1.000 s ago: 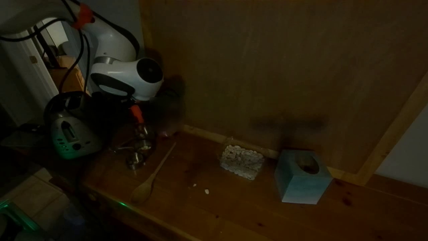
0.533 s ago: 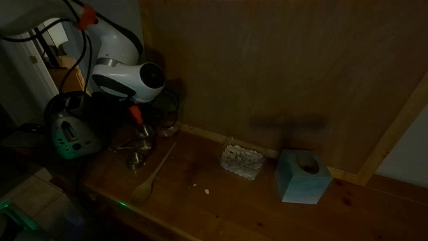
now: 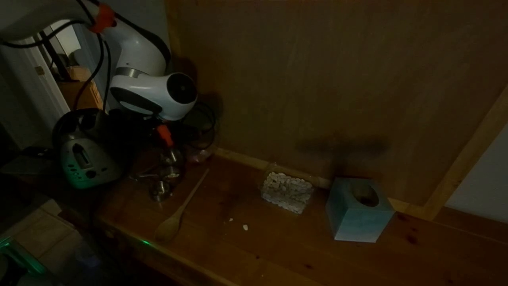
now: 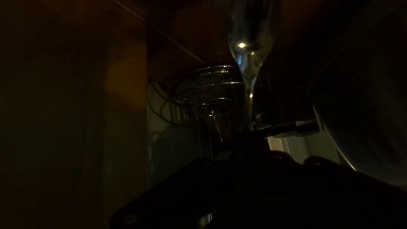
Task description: Pick up the object and put it back down
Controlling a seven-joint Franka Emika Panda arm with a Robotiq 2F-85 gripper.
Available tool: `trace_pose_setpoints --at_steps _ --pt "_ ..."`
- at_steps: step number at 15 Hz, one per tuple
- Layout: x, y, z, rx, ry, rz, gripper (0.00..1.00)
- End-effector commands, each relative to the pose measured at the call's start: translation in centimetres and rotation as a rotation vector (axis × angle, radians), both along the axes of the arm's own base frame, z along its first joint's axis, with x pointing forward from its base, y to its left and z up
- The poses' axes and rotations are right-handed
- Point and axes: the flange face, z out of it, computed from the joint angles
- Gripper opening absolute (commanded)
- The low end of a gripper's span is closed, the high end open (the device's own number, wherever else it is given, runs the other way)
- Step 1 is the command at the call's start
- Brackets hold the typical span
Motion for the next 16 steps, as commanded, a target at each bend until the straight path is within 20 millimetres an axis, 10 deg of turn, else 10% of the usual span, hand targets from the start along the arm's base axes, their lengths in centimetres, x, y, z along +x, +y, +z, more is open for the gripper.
trace_pose_setpoints --at_steps 1,9,16 --pt "0.1 0.0 2.3 -0.066 -0.028 0.012 0.06" --pt "0.6 -3.8 5.8 -0.473 -0.047 -0.118 0.06" --pt "-0.2 -10.1 2.4 -0.750 0.151 -0.290 0.06"
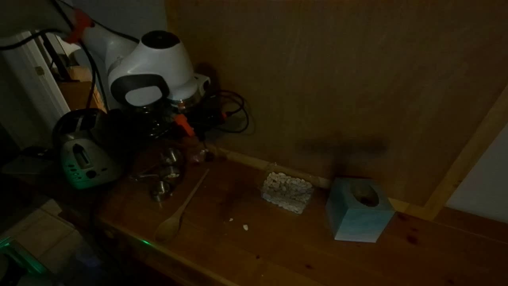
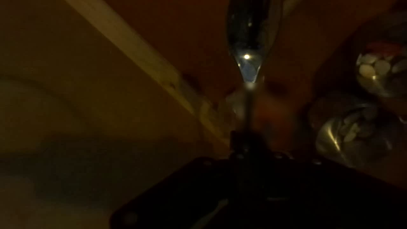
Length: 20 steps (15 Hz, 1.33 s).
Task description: Pick up the object and put it back down
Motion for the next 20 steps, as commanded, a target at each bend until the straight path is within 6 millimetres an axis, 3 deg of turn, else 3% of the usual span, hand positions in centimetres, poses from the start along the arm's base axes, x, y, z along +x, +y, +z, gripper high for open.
trace_pose_setpoints --at_steps 1,5,20 --pt "-0.8 -3.4 -2.3 -0.108 0.115 -0.112 0.06" --pt "-1.5 -5.9 -4.5 -0.168 0.258 -0.202 0.06" --pt "-1.7 -8.2 -9.9 -0.128 0.401 -0.327 0.06"
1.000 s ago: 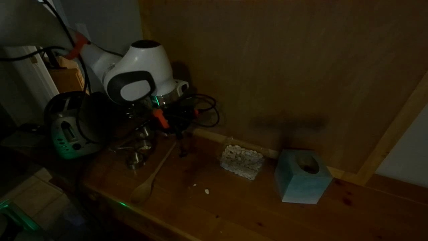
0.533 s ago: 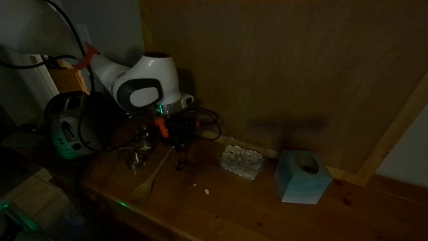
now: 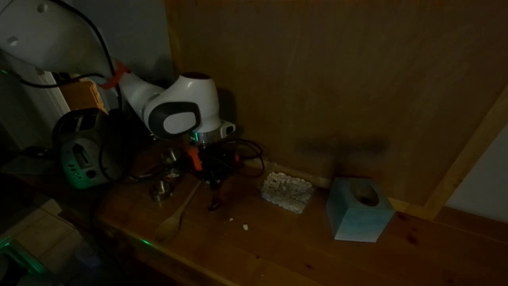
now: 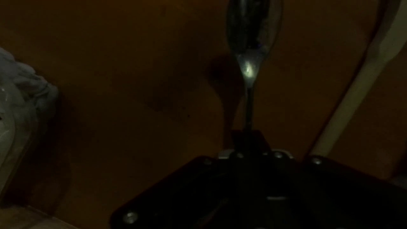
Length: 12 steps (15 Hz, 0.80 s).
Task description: Pick up the object and put it back down
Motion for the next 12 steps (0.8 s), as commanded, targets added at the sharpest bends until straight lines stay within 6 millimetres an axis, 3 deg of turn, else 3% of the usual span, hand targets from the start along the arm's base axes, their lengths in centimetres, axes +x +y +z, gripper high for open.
trace_pose_setpoints --at_steps 1,10,11,12 --pt "0.5 -1.1 -1.0 -0.006 0.017 -0.036 0.06" --pt "1.1 -2.2 -2.6 -0.003 0.041 -0.053 0.08" --pt "1.2 -2.2 -2.5 -0.003 0.040 -0.053 0.34" --pt "1.3 -2.1 -2.4 0.004 0.040 -0.055 0.35"
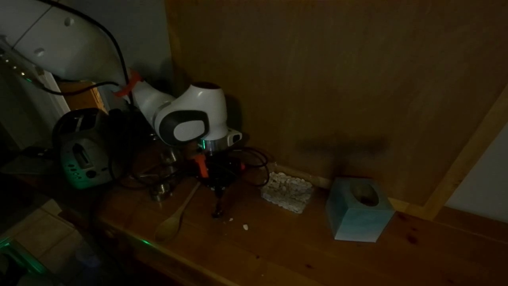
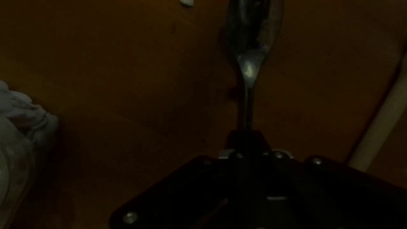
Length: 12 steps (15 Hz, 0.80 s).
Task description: Pick up the object and put it back down
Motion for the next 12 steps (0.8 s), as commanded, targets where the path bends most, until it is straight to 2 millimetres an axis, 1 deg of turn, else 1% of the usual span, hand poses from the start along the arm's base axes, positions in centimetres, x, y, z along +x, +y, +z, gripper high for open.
trace_pose_setpoints --at_steps 1,5,8,9,10,12 --pt "0.9 -0.2 0.1 0.001 0.004 -0.010 0.40" --pt "1.6 1.0 2.3 -0.011 -0.019 0.026 0.68" --pt "2.3 1.9 4.6 -0.037 -0.046 0.070 0.88" --pt "2.4 2.2 5.4 -0.046 -0.052 0.080 0.97" --pt "2.5 2.5 6.4 -0.056 -0.060 0.087 0.99" --pt "2.5 3.0 8.5 -0.074 -0.083 0.100 1.00"
